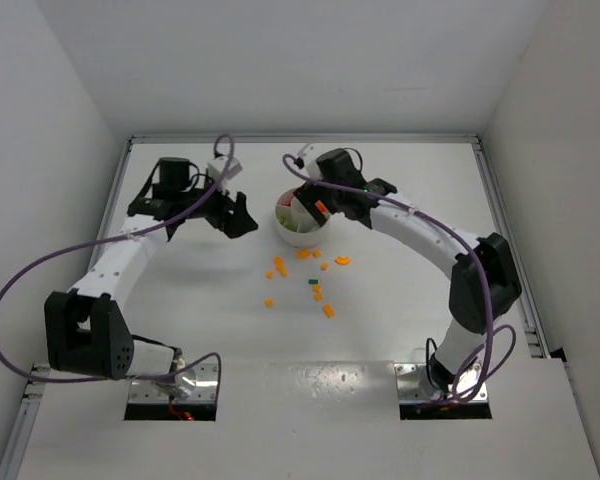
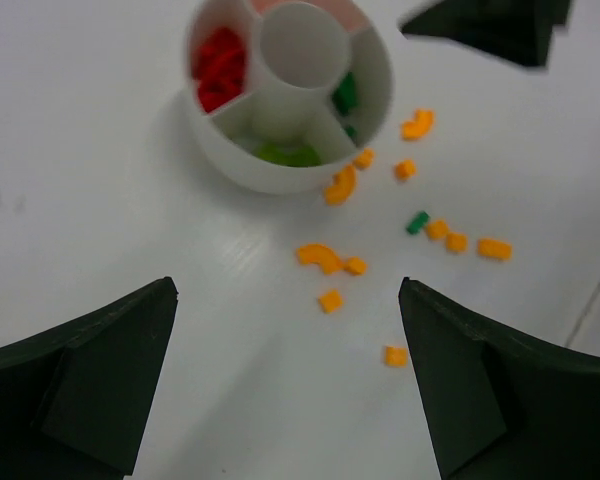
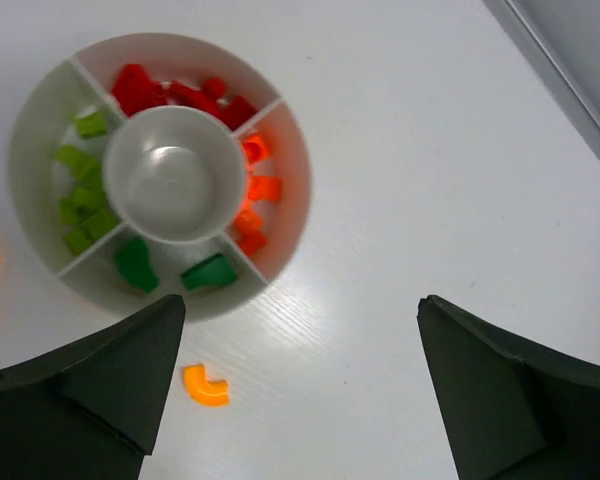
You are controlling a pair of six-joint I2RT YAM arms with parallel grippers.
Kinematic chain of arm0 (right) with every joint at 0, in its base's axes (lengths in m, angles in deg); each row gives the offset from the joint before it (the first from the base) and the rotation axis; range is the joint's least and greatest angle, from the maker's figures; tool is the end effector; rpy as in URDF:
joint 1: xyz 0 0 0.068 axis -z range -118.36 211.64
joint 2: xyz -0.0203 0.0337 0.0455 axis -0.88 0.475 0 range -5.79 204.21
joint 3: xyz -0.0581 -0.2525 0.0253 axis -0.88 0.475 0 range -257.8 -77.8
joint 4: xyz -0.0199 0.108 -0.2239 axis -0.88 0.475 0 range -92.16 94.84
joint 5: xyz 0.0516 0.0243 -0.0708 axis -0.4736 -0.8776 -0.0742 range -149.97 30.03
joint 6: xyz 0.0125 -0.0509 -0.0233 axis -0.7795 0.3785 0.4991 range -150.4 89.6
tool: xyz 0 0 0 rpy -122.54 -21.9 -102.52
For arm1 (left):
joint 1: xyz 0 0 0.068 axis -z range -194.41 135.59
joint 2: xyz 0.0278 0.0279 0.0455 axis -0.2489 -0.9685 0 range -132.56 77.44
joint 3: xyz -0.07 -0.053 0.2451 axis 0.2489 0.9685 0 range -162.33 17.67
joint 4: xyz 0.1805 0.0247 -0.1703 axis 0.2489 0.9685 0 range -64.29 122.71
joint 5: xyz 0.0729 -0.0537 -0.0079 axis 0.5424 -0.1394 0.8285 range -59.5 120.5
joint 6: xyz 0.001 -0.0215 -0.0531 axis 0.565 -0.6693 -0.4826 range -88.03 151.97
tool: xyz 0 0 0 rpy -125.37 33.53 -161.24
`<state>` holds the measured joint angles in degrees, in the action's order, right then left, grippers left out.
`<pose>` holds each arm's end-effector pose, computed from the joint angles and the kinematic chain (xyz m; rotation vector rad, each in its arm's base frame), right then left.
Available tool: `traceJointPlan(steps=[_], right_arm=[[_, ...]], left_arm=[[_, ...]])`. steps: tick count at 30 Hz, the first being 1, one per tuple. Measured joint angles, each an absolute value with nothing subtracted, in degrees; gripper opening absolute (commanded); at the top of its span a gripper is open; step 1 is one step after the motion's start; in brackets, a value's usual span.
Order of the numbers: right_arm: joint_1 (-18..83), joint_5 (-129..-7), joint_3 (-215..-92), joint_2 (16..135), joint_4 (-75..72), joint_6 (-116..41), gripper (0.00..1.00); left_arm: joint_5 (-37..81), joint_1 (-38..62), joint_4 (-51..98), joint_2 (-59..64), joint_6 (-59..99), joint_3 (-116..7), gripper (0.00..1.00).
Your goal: Sort the legos into containers by color
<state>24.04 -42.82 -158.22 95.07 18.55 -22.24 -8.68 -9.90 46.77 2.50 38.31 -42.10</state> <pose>0.3168 0.2289 0.2611 -0.7318 2.1295 -0.0684 0.2766 -0.0474 0.2909 0.5748 2.0506 -0.7289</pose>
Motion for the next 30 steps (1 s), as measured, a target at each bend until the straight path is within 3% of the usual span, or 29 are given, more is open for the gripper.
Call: traceJointPlan(steps=[2,5,12,17,30], right_arm=[[26.6,-43.6,-156.6,92.9,18.3,-23.4,0.92],[31.3,-44.2,-153.2,90.1,18.5,-25.0,0.88],[43.8,-47.0,-147.2,88.5,20.7,-29.1,0.72],[47.1,-49.3,-143.7,86.1,22.8,-30.4,0.72],[51.6,-54.4,-143.7,82.7,23.6,-30.9,0.80]], left_arm=[[-11.3,-5.9,49.8,-0.2,42.4,-43.9,0.99],[-12.6,-0.2,52.8,1.0,46.2,-40.3,0.98],[-8.7,12.8,50.7,6.0,48.8,-30.8,0.64],[-5.5,19.4,48.0,2.7,53.3,-29.7,0.53],[-4.2,22.4,44.5,-17.5,66.5,-35.8,0.34]])
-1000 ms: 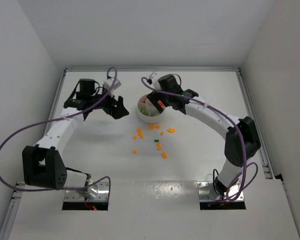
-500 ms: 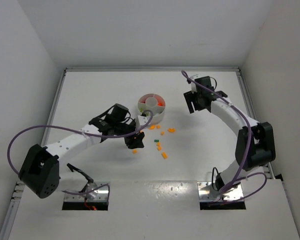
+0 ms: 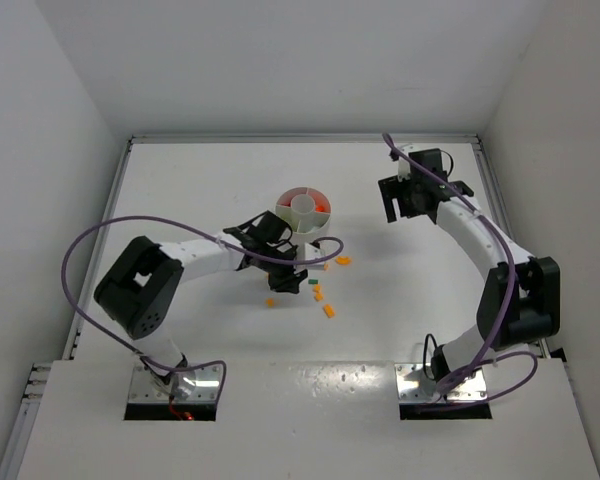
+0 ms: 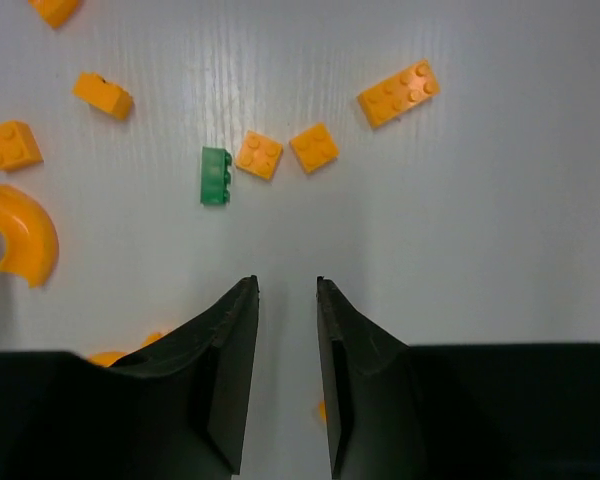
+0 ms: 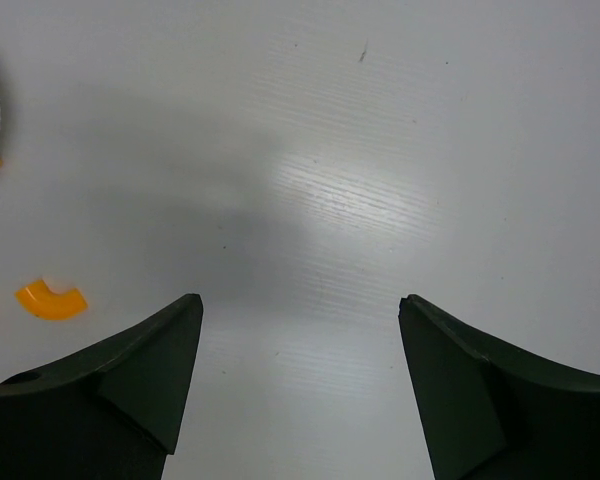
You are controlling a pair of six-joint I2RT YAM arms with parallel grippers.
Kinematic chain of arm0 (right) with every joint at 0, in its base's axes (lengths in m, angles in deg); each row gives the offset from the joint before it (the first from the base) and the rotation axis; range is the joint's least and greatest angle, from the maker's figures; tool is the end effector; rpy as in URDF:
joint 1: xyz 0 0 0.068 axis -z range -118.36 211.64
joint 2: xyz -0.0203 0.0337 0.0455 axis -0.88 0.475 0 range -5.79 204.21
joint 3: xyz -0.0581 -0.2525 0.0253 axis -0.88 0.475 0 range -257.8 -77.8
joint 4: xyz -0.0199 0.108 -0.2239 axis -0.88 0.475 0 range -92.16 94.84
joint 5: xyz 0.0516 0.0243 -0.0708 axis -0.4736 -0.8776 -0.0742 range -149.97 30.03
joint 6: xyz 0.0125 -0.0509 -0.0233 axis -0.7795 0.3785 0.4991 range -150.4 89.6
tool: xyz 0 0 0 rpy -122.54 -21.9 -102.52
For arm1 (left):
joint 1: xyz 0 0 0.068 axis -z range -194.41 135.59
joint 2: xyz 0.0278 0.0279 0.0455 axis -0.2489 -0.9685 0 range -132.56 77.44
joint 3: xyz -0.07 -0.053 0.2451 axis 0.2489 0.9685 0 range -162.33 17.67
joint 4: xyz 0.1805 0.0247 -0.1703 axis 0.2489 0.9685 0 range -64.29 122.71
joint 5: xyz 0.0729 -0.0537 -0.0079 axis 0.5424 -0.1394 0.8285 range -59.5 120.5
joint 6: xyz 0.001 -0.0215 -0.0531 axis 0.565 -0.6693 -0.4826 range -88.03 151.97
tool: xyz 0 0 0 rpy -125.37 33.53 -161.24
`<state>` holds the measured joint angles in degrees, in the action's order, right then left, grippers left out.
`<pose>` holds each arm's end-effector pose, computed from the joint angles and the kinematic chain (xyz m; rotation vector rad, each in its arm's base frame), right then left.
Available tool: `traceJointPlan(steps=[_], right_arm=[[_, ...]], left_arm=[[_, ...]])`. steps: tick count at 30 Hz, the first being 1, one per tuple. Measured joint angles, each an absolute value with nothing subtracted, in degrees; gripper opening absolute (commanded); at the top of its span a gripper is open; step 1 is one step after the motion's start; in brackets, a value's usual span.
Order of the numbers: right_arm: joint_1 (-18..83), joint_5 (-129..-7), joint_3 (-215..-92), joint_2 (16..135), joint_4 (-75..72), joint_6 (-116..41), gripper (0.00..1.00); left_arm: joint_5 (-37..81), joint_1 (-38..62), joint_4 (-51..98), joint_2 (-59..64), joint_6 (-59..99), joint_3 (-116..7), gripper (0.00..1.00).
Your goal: Sort the legos into containers by color
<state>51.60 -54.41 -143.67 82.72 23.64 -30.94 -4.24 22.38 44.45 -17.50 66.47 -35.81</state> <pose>0.3224 0.0531 0.2450 -0.1556 2.4062 -0.0322 0.2334 -0.2032 0.1619 1.6423 1.9291 -0.8031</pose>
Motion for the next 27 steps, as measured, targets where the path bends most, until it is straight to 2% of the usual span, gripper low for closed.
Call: traceJointPlan(steps=[9,27], right_arm=[[53.3,-55.9,-143.7,82.7,23.9,-31.5,0.80],[54.0,-57.7,-143.7,82.7,24.0,-31.9,0.80]], left_arm=[[1.6,26.2,41.4,-25.2,66.4,-41.5,0.32],[8.0,30.2,43.1,-31.8,65.7,-48.9,0.32]])
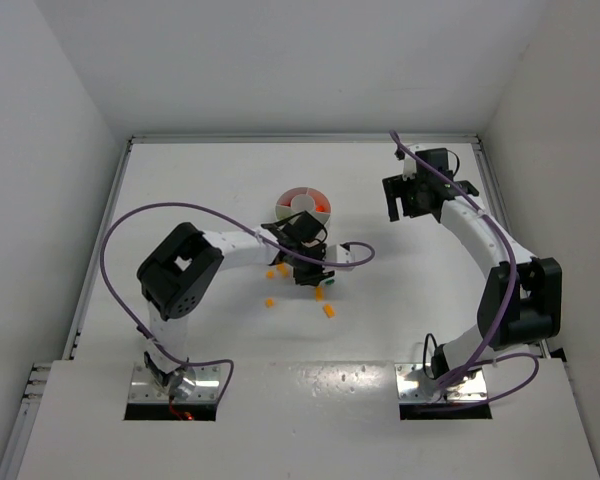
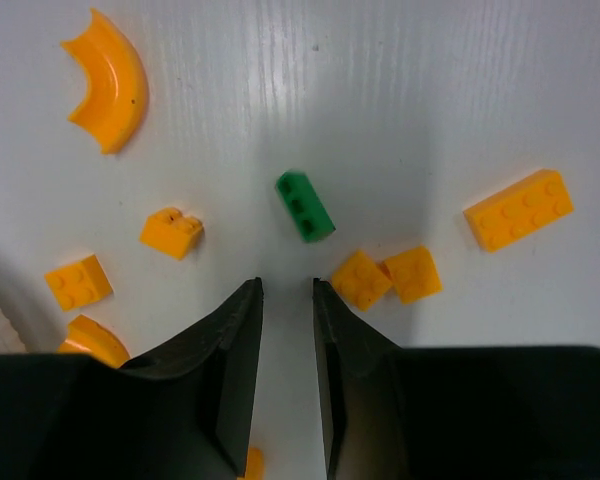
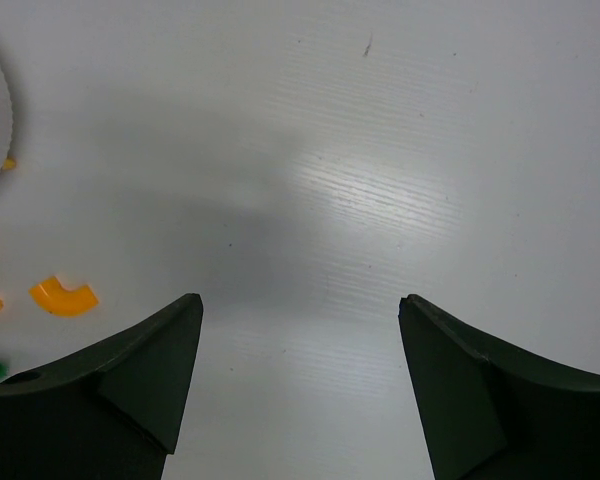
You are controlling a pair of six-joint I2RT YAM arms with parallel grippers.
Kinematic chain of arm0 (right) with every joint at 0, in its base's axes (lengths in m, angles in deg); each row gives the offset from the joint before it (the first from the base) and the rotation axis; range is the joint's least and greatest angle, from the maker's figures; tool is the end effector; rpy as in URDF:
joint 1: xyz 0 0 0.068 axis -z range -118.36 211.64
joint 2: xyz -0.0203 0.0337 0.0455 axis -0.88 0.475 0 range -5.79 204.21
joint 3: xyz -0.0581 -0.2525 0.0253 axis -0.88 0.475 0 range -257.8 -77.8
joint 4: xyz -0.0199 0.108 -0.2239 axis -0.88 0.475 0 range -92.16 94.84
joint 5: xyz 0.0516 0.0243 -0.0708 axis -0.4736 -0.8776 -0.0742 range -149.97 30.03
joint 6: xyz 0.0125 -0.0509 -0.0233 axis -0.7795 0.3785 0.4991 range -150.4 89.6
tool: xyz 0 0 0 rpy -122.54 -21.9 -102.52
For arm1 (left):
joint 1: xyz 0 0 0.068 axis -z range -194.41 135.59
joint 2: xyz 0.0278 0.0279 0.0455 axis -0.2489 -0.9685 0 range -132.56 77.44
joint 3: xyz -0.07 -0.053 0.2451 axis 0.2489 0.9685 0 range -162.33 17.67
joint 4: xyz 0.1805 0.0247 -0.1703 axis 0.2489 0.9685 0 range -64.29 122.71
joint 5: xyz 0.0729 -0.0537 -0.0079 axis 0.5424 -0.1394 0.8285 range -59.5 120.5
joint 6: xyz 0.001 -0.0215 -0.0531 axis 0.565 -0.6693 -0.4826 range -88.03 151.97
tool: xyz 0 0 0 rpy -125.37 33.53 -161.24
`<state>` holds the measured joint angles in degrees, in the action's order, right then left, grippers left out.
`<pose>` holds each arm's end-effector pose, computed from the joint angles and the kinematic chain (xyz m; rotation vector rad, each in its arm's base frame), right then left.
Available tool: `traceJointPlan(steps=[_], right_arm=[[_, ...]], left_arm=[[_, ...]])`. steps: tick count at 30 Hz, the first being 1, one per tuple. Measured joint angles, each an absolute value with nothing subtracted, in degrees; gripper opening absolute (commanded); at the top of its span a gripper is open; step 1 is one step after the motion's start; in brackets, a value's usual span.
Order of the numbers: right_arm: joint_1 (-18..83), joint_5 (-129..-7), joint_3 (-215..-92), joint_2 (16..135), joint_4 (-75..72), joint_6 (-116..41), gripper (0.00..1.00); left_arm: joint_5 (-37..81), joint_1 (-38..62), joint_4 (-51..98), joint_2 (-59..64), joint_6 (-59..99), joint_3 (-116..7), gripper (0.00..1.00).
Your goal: Sort the legos into containers by color
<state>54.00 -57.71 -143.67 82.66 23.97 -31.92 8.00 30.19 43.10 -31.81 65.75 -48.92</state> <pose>0.3235 0.0418 0.2447 -0.1114 2.4177 0.0252 0.2525 -0.2706 0.1408 1.7507 1.9279 -0.5807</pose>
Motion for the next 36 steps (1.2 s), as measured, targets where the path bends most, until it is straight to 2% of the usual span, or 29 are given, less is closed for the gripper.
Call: traceJointPlan(steps=[5,9,25,36], right_arm=[[54.0,-58.0,-143.7,82.7,24.1,-31.9,0.80],[54.0,-58.5,-143.7,82.7,24.1,-31.9,0.80],[54.0,-59.0,-143.7,82.7,24.5,-31.9,0.80],[54.0,-59.0,-143.7,82.7,24.5,-31.9,0.80]], left_arm=[[8.6,30.4,43.5,-32.6,65.6,-50.1,0.46],[8.9,30.5,43.5,-32.8,65.4,-50.5,0.49],[8.1,37.9,45.3,-36.4,65.4,-55.8,0.49],[7.7,38.4,46.4,-39.5,64.9,-60.3,0.50]])
